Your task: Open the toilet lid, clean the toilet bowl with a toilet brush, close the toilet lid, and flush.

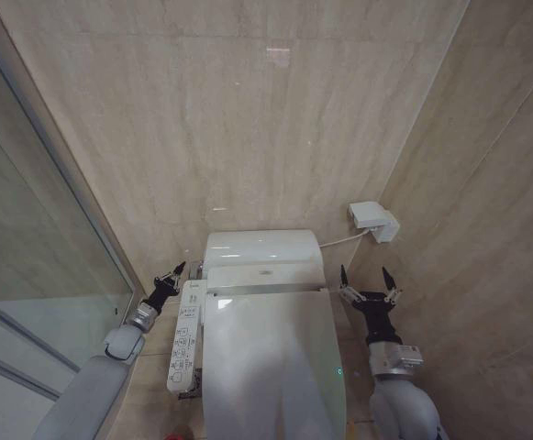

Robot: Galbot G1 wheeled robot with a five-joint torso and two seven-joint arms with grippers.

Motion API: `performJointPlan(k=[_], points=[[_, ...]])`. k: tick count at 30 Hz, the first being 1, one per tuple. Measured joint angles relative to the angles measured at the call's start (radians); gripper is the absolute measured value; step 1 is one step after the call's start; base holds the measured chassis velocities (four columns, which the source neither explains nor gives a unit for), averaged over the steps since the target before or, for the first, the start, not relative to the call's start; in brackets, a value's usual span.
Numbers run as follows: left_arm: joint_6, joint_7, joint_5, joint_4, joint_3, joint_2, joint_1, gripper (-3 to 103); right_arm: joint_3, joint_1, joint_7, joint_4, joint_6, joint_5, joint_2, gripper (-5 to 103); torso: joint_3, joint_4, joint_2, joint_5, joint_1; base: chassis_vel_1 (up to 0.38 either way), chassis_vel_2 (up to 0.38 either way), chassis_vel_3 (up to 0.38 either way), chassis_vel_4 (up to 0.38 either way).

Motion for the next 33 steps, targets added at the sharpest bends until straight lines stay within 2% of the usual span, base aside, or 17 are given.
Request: performJointPlan(k=[8, 12, 19, 22, 33], points=[[0.011, 0.003, 0.004, -0.027, 0.004, -0.001, 0.012, 0, 0.000, 0.000, 0.000, 0.000, 0.000, 0.000, 0.000, 100, 0.000, 0.0001, 0.000, 0.0001, 0.000, 0.000, 0.000, 0.000, 0.000], [-0.018, 0.023, 0.001, 0.012, 0.015, -0.009, 0.001, 0, 0.000, 0.000, 0.000, 0.000, 0.000, 0.000, 0.000, 100, 0.000, 0.0006, 0.000, 0.0004, 0.000, 0.000, 0.000, 0.000, 0.000], [-0.029, 0.030, 0.001, 0.027, 0.035, -0.015, 0.010, 0, 0.000, 0.000, 0.000, 0.000, 0.000, 0.000, 0.000, 100, 0.000, 0.0013, 0.000, 0.0004, 0.000, 0.000, 0.000, 0.000, 0.000], [-0.033, 0.031, 0.004, 0.027, 0.035, -0.020, 0.018, 0, 0.000, 0.000, 0.000, 0.000, 0.000, 0.000, 0.000, 100, 0.000, 0.0003, 0.000, 0.0006, 0.000, 0.000, 0.000, 0.000, 0.000], [-0.038, 0.032, 0.011, 0.042, 0.037, -0.021, 0.010, 0, 0.000, 0.000, 0.000, 0.000, 0.000, 0.000, 0.000, 100, 0.000, -0.0001, 0.000, -0.0005, 0.000, 0.000, 0.000, 0.000, 0.000]])
